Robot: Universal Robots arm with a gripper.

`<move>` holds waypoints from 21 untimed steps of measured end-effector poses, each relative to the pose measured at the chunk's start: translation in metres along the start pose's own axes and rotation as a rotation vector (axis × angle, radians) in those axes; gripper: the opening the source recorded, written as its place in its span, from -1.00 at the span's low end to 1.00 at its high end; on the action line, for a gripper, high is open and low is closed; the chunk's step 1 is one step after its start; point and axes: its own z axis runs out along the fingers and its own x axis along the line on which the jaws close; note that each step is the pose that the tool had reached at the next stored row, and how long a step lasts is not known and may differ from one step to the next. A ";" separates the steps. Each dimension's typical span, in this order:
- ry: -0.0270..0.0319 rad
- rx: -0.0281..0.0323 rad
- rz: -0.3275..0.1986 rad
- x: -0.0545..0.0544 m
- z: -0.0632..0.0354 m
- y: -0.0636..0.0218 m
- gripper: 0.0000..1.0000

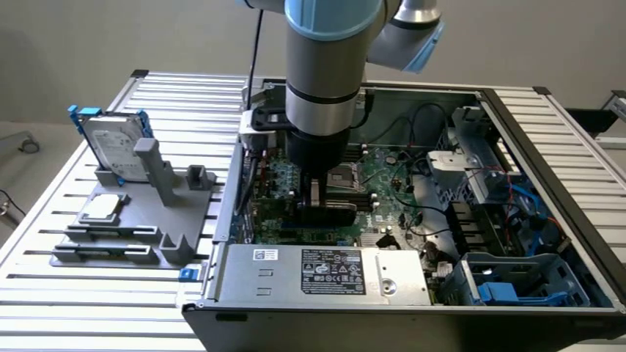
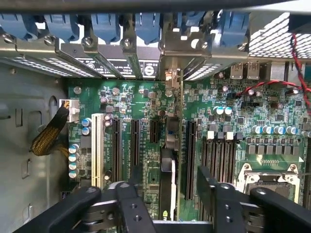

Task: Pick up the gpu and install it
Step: 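Insert the gpu into the slot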

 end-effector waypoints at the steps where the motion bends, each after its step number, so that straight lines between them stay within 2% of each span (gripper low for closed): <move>1: -0.0001 0.0000 0.000 0.000 -0.0029 0.0001 0.16; 8: -0.0002 0.0001 0.002 -0.001 -0.0267 0.0006 0.16; 9: -0.0001 0.0001 0.002 -0.002 -0.0292 0.0007 0.11; 11: -0.0002 0.0001 0.002 -0.003 -0.0340 0.0009 -0.14; 12: -0.0001 0.0001 0.002 -0.003 -0.0363 0.0009 -0.14; 13: -0.0001 0.0001 0.002 -0.004 -0.0381 0.0008 -0.25; 14: -0.0002 0.0002 0.003 -0.004 -0.0389 0.0009 -0.37; 15: -0.0002 0.0002 0.003 -0.005 -0.0392 0.0008 -0.37; 18: -0.0002 0.0001 0.003 -0.006 -0.0392 0.0009 -0.73; 21: -0.0005 0.0006 0.003 -0.007 -0.0383 0.0009 -0.79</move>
